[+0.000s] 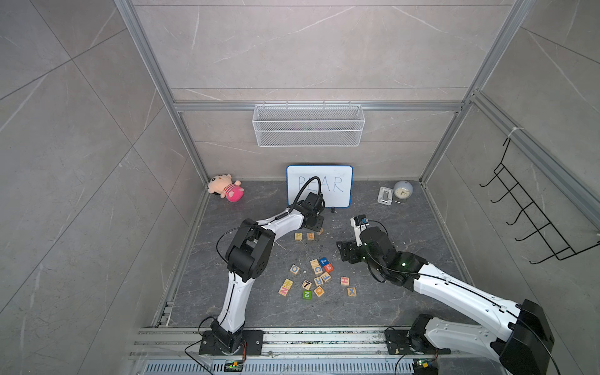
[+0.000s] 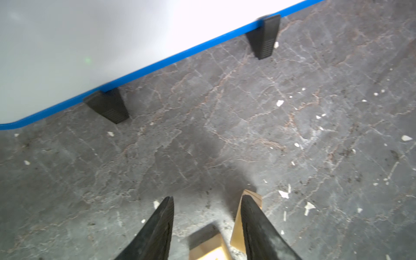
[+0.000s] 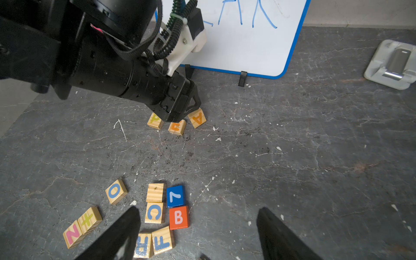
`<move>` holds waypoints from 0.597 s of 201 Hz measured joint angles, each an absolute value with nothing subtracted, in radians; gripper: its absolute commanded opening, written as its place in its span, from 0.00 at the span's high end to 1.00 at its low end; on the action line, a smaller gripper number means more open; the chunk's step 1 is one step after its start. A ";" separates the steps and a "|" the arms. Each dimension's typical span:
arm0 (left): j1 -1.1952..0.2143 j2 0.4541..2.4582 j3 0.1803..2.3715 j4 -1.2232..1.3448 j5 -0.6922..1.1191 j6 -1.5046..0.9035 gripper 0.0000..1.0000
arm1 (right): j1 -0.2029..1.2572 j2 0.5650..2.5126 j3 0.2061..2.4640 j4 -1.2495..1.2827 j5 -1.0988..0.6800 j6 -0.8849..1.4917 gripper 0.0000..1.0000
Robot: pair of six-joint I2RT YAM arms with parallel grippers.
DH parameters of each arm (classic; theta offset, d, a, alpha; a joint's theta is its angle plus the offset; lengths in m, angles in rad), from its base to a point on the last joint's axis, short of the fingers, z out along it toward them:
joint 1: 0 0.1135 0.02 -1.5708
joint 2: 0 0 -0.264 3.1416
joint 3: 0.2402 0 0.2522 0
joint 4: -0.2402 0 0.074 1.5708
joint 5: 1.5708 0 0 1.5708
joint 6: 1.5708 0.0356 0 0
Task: Spell the uppercase word “pear” with letter blocks
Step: Adjust the letter block at the center of the board.
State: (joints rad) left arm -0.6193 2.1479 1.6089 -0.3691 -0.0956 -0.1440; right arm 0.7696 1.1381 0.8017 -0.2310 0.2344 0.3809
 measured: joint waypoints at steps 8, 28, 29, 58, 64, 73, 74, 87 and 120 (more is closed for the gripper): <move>-0.615 2.148 1.609 -0.369 -0.096 -0.139 0.50 | 0.770 1.138 0.802 -0.231 0.234 0.381 0.16; -0.606 2.148 1.608 -0.367 -0.096 -0.128 0.50 | 0.770 1.138 0.802 -0.231 0.232 0.381 0.16; -0.606 2.148 1.608 -0.367 -0.096 -0.127 0.50 | 0.770 1.138 0.802 -0.231 0.231 0.381 0.16; -0.603 2.148 1.603 -0.364 -0.096 -0.126 0.51 | 0.770 1.138 0.802 -0.231 0.231 0.381 0.16; -0.603 2.148 1.600 -0.362 -0.095 -0.126 0.51 | 0.770 1.139 0.802 -0.231 0.231 0.381 0.16; -0.603 2.148 1.592 -0.360 -0.095 -0.126 0.50 | 0.770 1.144 0.804 -0.231 0.231 0.381 0.16; -0.603 2.148 1.591 -0.360 -0.095 -0.126 0.50 | 0.770 1.145 0.805 -0.231 0.231 0.381 0.16; -0.601 2.147 1.583 -0.363 -0.095 -0.131 0.53 | 0.769 1.164 0.821 -0.237 0.231 0.382 0.16; -0.576 2.144 1.576 -0.374 -0.075 -0.156 0.69 | 0.764 1.189 0.855 -0.234 0.220 0.382 0.16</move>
